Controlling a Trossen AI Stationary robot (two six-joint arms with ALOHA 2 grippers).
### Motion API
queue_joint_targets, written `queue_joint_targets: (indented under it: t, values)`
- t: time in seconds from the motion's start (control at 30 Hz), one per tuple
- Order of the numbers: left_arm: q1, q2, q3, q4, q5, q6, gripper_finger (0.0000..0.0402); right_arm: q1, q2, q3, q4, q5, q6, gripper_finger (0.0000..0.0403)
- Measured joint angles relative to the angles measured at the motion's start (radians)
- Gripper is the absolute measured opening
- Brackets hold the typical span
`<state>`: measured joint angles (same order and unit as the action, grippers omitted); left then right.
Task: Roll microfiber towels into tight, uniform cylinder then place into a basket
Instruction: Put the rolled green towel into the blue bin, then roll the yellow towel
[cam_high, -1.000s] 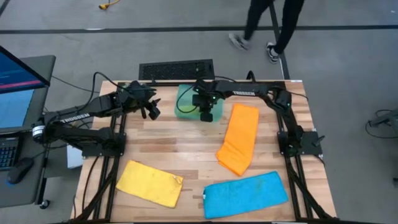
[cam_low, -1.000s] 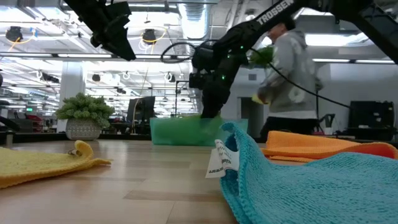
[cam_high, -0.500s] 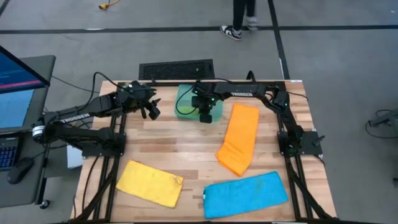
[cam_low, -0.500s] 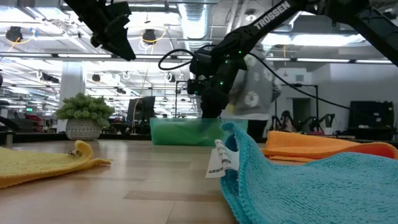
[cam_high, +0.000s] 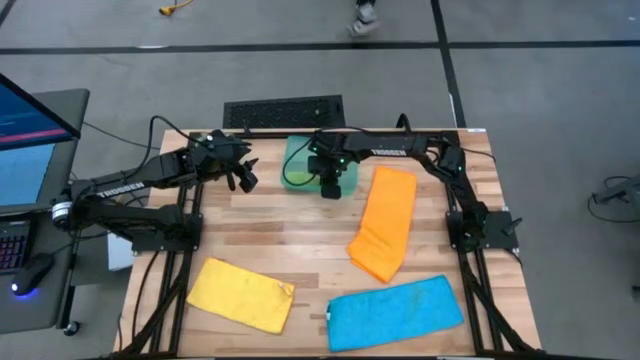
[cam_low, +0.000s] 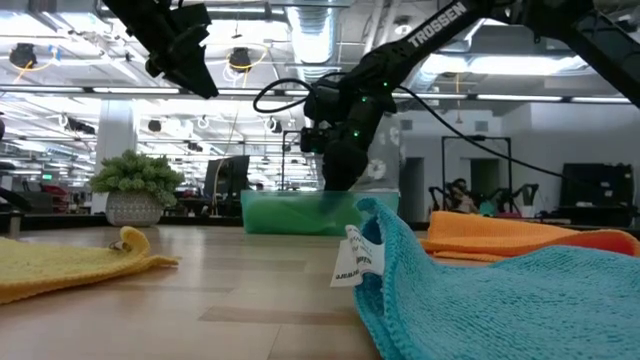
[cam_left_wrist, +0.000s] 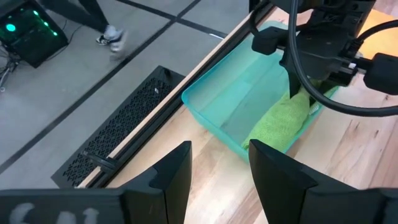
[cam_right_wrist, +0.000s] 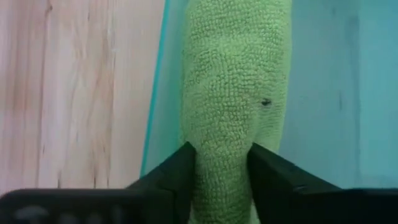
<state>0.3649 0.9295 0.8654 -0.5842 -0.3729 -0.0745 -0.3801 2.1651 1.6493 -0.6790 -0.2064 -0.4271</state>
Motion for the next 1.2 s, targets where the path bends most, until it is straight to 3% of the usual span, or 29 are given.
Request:
queue_joint_targets:
  t: [0.2, 0.33, 0.9, 1.2]
  values:
    - [0.014, 0.000, 0.000, 0.012, 0.000, 0.000, 0.0153, -0.001, -0.008, 0.000, -0.003, -0.001, 0.004, 0.0230]
    - [0.035, 0.000, 0.000, 0.031, 0.000, 0.000, 0.0153, -0.004, -0.009, 0.048, -0.034, -0.002, 0.059, 0.0259]
    - [0.139, 0.000, 0.002, 0.126, 0.028, 0.026, 0.0153, -0.057, -0.010, 0.231, -0.145, -0.006, 0.039, 0.0260]
    - [0.139, -0.009, 0.002, 0.037, 0.058, 0.028, 0.0153, -0.071, -0.063, 0.394, -0.258, -0.006, 0.180, 0.0260]
